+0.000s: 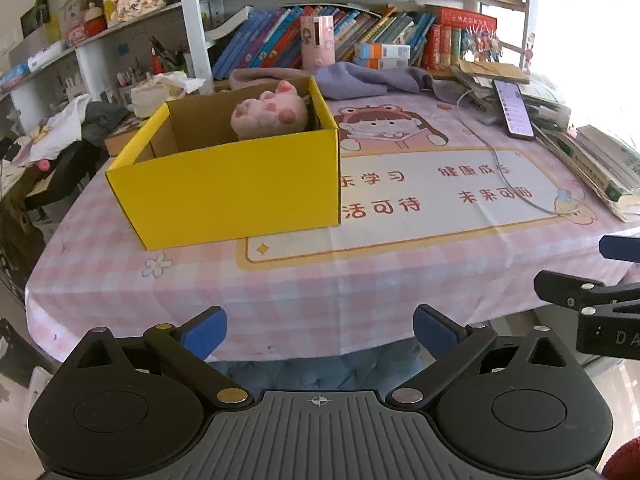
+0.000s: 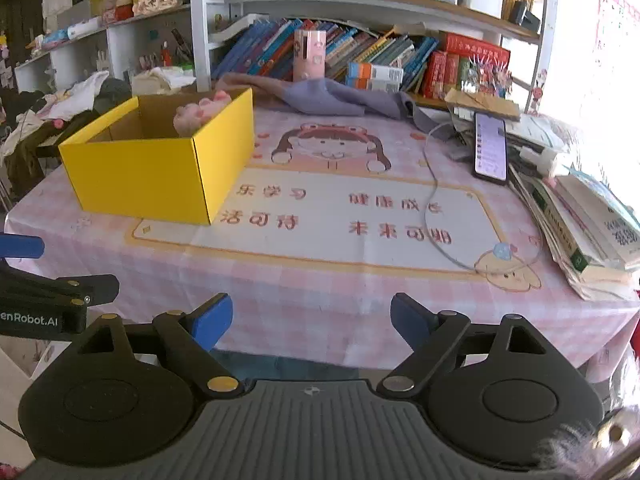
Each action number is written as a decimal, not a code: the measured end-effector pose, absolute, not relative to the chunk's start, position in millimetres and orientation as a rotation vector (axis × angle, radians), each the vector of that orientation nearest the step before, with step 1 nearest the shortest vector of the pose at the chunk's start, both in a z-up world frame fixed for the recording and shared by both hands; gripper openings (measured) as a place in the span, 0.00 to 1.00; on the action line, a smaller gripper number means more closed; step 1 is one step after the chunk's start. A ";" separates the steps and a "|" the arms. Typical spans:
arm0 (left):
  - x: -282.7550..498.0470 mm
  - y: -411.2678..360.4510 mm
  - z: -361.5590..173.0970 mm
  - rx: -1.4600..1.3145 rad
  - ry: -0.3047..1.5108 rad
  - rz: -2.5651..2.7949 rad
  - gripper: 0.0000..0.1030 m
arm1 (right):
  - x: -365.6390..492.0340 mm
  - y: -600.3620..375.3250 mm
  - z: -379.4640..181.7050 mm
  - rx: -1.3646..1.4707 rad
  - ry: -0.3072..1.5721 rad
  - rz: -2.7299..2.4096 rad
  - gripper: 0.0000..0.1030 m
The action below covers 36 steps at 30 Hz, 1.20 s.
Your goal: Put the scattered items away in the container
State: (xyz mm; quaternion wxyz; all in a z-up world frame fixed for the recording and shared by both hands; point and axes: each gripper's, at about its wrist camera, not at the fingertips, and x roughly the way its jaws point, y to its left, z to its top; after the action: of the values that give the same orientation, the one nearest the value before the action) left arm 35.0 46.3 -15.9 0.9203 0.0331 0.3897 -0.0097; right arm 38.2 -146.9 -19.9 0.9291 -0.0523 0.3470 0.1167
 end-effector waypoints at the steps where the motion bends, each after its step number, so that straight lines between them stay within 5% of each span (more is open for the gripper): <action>1: 33.6 46.0 -15.7 0.067 0.801 -0.016 0.99 | 37.2 -147.9 -20.8 -0.106 0.715 0.243 0.85; 12: 25.3 47.5 -19.0 0.050 0.847 0.015 1.00 | 29.6 -146.8 -22.3 -0.120 0.735 0.267 0.97; 36: 20.2 52.3 -17.8 -0.010 0.852 -0.002 1.00 | 26.4 -139.5 -21.4 -0.138 0.728 0.282 0.98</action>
State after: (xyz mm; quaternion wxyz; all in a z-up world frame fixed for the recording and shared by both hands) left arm 20.2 52.3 -17.8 0.9107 -0.0047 0.4131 -0.0012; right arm 26.4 -139.5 -21.4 0.9225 -0.0673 0.3545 0.1372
